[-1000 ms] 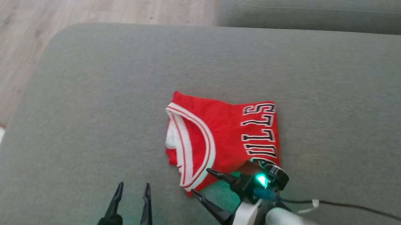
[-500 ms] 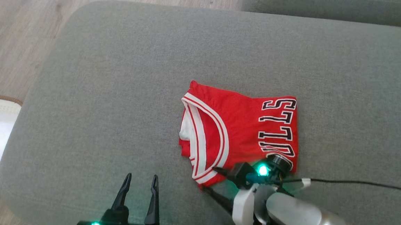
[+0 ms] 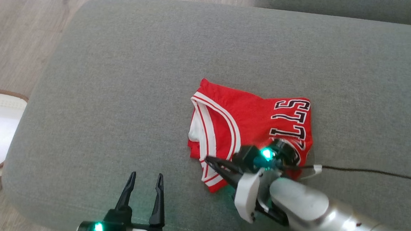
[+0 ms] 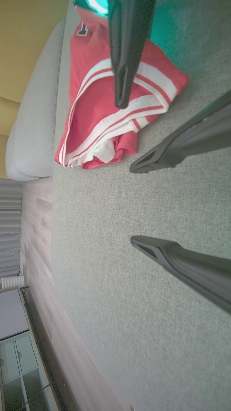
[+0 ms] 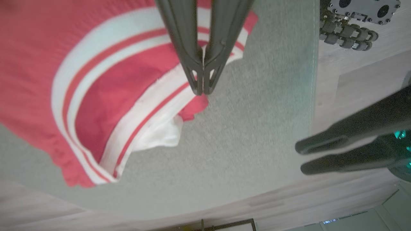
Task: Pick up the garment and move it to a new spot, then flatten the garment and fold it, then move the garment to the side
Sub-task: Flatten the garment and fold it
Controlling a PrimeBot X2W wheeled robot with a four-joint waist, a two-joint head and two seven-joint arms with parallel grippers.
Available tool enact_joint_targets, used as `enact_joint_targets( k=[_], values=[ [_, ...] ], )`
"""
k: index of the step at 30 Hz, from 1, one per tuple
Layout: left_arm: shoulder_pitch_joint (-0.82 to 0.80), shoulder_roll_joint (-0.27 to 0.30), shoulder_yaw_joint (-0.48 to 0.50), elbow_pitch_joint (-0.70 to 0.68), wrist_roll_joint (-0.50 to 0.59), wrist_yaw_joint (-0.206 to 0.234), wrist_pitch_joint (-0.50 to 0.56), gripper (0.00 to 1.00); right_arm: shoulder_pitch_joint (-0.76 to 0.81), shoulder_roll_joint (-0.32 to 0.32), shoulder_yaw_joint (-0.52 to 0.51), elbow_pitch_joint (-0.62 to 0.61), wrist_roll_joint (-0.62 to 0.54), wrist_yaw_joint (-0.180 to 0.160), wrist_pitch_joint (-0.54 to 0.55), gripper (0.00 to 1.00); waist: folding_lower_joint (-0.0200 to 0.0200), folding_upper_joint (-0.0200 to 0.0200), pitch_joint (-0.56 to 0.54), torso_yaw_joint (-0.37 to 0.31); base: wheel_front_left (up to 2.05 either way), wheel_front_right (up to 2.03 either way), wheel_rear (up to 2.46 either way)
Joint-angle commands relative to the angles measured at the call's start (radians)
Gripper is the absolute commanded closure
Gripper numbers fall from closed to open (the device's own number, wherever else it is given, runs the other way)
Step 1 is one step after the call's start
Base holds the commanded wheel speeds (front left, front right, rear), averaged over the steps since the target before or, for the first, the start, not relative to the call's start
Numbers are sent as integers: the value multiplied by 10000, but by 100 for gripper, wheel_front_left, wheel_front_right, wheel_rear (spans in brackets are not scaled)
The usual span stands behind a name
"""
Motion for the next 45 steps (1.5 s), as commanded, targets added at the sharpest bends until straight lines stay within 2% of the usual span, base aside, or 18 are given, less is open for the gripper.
enact_joint_targets(
  k=[1, 9, 10, 11, 12, 16, 26, 30, 36, 45],
  values=[
    [-304, 12, 262, -210, -20, 22, -82, 0, -342, 141, -131, -388, 166, -7, -217, 100, -1, 0, -34, 50, 0, 0, 0],
    [-198, 12, 384, -310, -12, 92, -82, 0, -504, 141, -1073, -1013, 590, -7, -475, 100, -1, 0, -222, -63, 0, 0, 0],
    [-203, 12, 413, -317, 0, 84, -82, 0, -454, 141, -1260, -1117, 684, -7, -481, 90, -1, 0, -245, -124, 0, 0, 0],
    [-214, 12, 441, -328, 10, 75, -82, 0, -374, 141, -1402, -1237, 774, -7, -484, 34, -1, 0, -282, -193, 0, 0, 0],
    [-232, 12, 472, -353, 26, 70, -82, 0, -306, 141, -1562, -1347, 820, -7, -486, 0, -1, 0, -303, -271, 0, 0, 0],
    [-261, 12, 653, -489, 96, 111, -82, 0, 47, 141, -2754, -1687, 369, -7, -489, 0, -1, 0, -487, -702, 0, 0, 0],
    [-15, 12, 1376, -681, 396, 310, -82, 0, 2227, 141, -7081, -2414, -2168, -7, -491, 0, -1, 0, -1071, -2124, 0, 0, 0],
    [251, 14, 1661, -775, 533, 371, -82, 0, 3164, 141, -8213, -2819, -2599, -7, -491, 0, -1, 0, -1287, -2619, 0, 0, 0],
    [658, 13, 1917, -962, 670, 478, -82, 0, 4198, 141, -9142, -3229, -2750, -7, -491, 0, -1, 0, -1347, -3103, 0, 0, 0],
    [766, 13, 1659, -957, 649, 449, -82, 0, 4552, 141, -9113, -3321, -2578, -7, -492, 0, -1, 0, -1288, -3041, 0, 0, 0]
  ],
)
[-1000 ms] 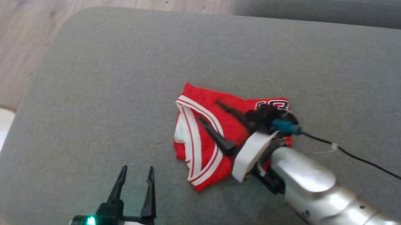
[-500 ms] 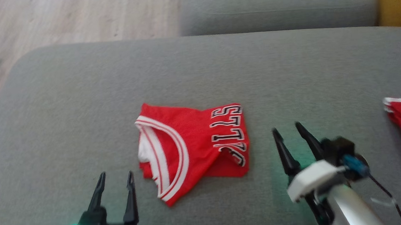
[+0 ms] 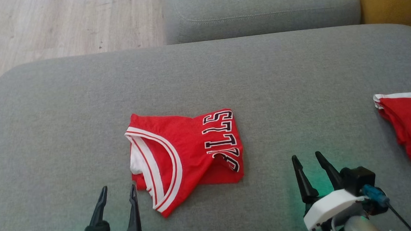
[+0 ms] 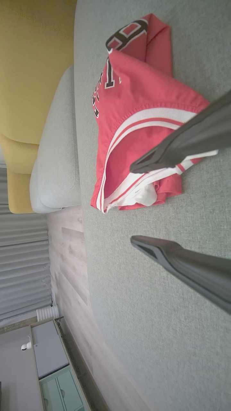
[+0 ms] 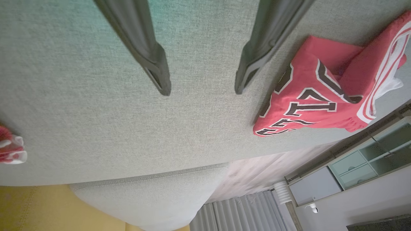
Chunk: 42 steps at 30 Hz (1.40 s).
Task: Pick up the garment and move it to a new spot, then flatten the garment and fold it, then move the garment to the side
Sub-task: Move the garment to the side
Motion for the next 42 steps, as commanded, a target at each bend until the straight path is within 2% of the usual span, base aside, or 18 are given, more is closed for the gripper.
enact_joint_targets(
  k=[1, 6, 11, 14, 19, 23, 24, 25, 26, 29, 33, 38, 42],
  values=[
    [-202, 15, 221, -272, 18, 20, -82, 0, -465, 13, 318, -347, 108, -7, -110, 0, 0, 0, 12, 101, 0, 0, 0],
    [-238, 15, 125, -254, 59, -76, -82, 0, -800, 13, 734, -292, 377, -7, -110, 0, 0, 0, 85, 315, 0, 0, 0],
    [-426, 15, -76, -202, 81, -191, -82, 0, -1713, 13, 1524, 105, 823, -7, -110, 0, 0, 0, 308, 818, 0, 0, 0],
    [-546, 15, -266, -136, 83, -285, -82, 0, -2342, 13, 1857, 811, 1037, -7, -110, 0, 0, 0, 395, 1240, 0, 0, 0],
    [-709, 15, -539, -65, 98, -394, -82, 0, -3127, 13, 2131, 2785, 1316, -7, -43, 0, 0, 0, 585, 1941, 0, 0, 0],
    [-759, 15, -614, -16, 104, -460, -82, 0, -3444, 13, 2580, 3883, 1930, -7, 145, 0, 0, 0, 718, 2258, 0, 0, 0],
    [-756, 15, -608, -15, 104, -460, -82, 0, -3500, 13, 2731, 4087, 2018, -7, 188, 8, 0, 0, 738, 2284, 0, 0, 0],
    [-754, 15, -602, -15, 100, -459, -82, 0, -3544, 13, 2842, 4268, 2118, -7, 209, 52, 0, 0, 757, 2295, 0, 0, 0],
    [-750, 15, -591, -19, 97, -455, -82, 0, -3582, 13, 2957, 4393, 2237, -7, 208, 100, 0, 0, 785, 2283, 0, 0, 0],
    [-720, 15, -565, -21, 81, -450, -82, 0, -3812, 13, 3027, 4703, 2365, -7, 57, 100, 0, 0, 796, 2111, 0, 0, 0],
    [-741, 14, -556, -130, -17, -434, -82, 0, -4225, 13, 2483, 4831, 2048, -7, -96, 100, 0, 0, 757, 1534, 0, 0, 0],
    [-928, 14, -624, -319, -113, -455, -82, 0, -4159, 13, 1347, 3845, 1236, -7, -107, 100, 0, 0, 739, 135, 0, 0, 0],
    [-1150, 14, -694, -407, -131, -490, -82, 0, -3861, 13, 1221, 3086, 973, -7, -108, 100, 0, 0, 825, -1477, 0, 0, 0]
  ],
)
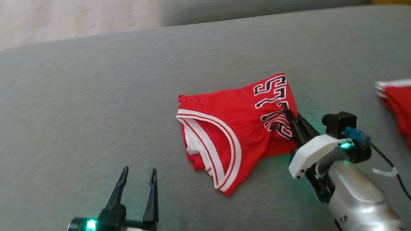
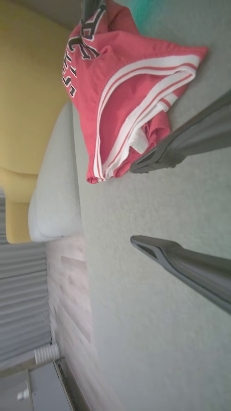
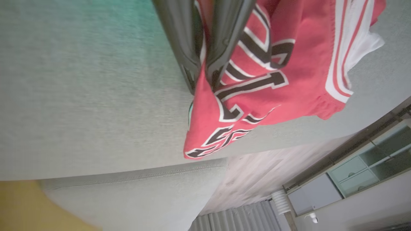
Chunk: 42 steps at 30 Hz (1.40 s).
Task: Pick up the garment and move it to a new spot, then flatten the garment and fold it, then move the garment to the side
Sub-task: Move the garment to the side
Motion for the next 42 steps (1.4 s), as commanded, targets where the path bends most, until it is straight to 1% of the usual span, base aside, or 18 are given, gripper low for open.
enact_joint_targets(
  k=[1, 4, 7, 10, 14, 19, 23, 24, 26, 29, 32, 34, 35, 36, 39, 40, 41, 42],
  values=[
    [-576, 5, 241, -390, -111, -31, -82, 0, 18, -10, 250, -589, 24, -7, -147, 100, -1, 0, 121, -2039, 0, 0, 0],
    [-775, 5, 183, -409, -105, -37, -82, 0, 135, -10, 420, -1007, 209, -7, -147, 100, -1, 0, 251, -3246, 0, 0, 0],
    [-943, 5, 99, -414, -107, -42, -82, 0, 236, -10, 452, -1289, 291, -7, -147, 100, -1, 0, 385, -4215, 0, 0, 0],
    [-1067, 5, -2, -423, -78, -60, -82, 0, 308, -10, 418, -1558, 273, -7, -148, 100, -1, 0, 532, -4932, 0, 0, 0],
    [-1196, 5, -91, -381, -4, -119, -82, 0, 336, -10, 294, -1844, 83, -7, -148, 100, -1, 0, 757, -5445, 0, 0, 0],
    [-1283, 9, -95, -261, 138, -238, -82, 0, -137, -10, -68, -2132, -476, -7, -148, 100, -1, 0, 1017, -5481, 0, 0, 0],
    [-1245, 51, -1, -184, 201, -292, -82, 0, -1064, -26, -564, -2180, -1130, -7, -148, 100, -1, 0, 1192, -5279, 0, 0, 0],
    [-1232, 60, 14, -170, 216, -303, -82, 0, -1336, -120, -757, -2126, -1298, -7, -148, 100, -1, 0, 1237, -5193, 0, 0, 0],
    [-1217, 73, 57, -157, 228, -320, -82, 0, -1891, -493, -1145, -2014, -1625, -7, -113, 100, -1, 0, 1295, -5006, 0, 0, 0],
    [-1202, 72, 97, -142, 239, -340, -82, 0, -2597, -1298, -1803, -1800, -2122, -7, 193, 100, -1, 0, 1360, -4676, 0, 0, 0],
    [-1208, 68, 118, -116, 249, -359, -82, 0, -3050, -2121, -2590, -1395, -2711, -7, 521, 100, -1, 0, 1426, -4325, 0, 0, 0],
    [-1250, 70, 139, -109, 263, -373, -82, 0, -3218, -2507, -3255, -986, -3163, -7, 740, 100, -1, 0, 1493, -4099, 0, 0, 0],
    [-1271, 77, 157, -105, 270, -378, -82, 0, -3260, -2655, -3581, -761, -3494, -7, 872, 56, -1, 0, 1519, -4000, 0, 0, 0],
    [-1278, 83, 171, -88, 278, -381, -82, 0, -3283, -2706, -3933, -580, -3767, -7, 928, 0, -1, 0, 1534, -3899, 0, 0, 0],
    [-1314, 104, 224, -63, 306, -364, -82, 0, -3289, -2615, -4931, -356, -4616, -7, 737, 0, -1, 0, 1560, -3622, 0, 0, 0],
    [-1327, 108, 262, -51, 306, -340, -82, 0, -3272, -2467, -5193, -370, -4837, -7, 583, 0, -1, 0, 1547, -3541, 0, 0, 0],
    [-1354, 113, 354, -49, 300, -275, -82, 0, -3198, -2105, -5511, -518, -5317, -7, 269, 0, -1, 0, 1506, -3377, 0, 0, 0],
    [-1352, 112, 401, -47, 300, -230, -82, 0, -3142, -1885, -5623, -617, -5504, -7, 150, 0, -1, 0, 1455, -3294, 0, 0, 0]
  ],
)
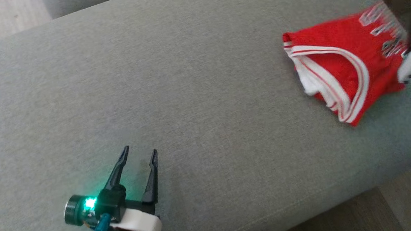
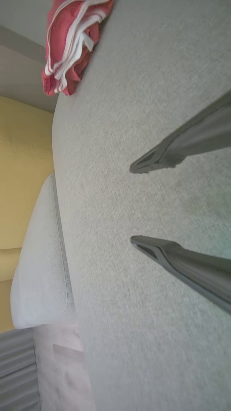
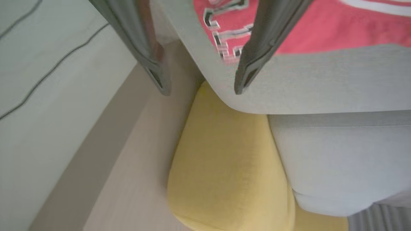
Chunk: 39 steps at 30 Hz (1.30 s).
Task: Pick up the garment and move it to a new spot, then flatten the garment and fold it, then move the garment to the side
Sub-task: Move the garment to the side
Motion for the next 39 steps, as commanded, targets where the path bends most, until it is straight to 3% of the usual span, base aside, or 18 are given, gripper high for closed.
enact_joint_targets(
  k=[1, 7, 16, 24, 30, 39],
  values=[
    [-275, 63, 407, -274, 94, 111, -80, 0, -57, 319, 111, -451, -211, -7, -215, 0, -1, 0, -126, 230, 0, 0, 0],
    [-111, 25, 777, -324, -64, 579, -80, 0, 748, 1539, 446, -1237, 114, -7, -407, 0, -1, 0, -598, 1055, 0, 0, 0],
    [185, -8, 1189, -260, -163, 970, -80, 0, 2806, 1949, 1320, -2552, 1591, -7, -413, 0, -1, 0, -1148, 2637, 0, 0, 0],
    [343, -28, 1657, -117, -386, 1119, -80, 0, 4234, 1969, 2905, -2951, 3414, -7, -414, 0, -1, 0, -1532, 3794, 0, 0, 0],
    [434, -37, 2027, -56, -559, 1067, -80, 0, 4827, 1971, 3517, -3203, 4077, -7, -415, 0, -1, 0, -1825, 4109, 0, 0, 0],
    [787, -41, 2400, -1, -830, 755, -80, 0, 5413, 1971, 3921, -3426, 4549, -7, -415, 0, -1, 0, -2283, 3915, 0, 0, 0]
  ],
)
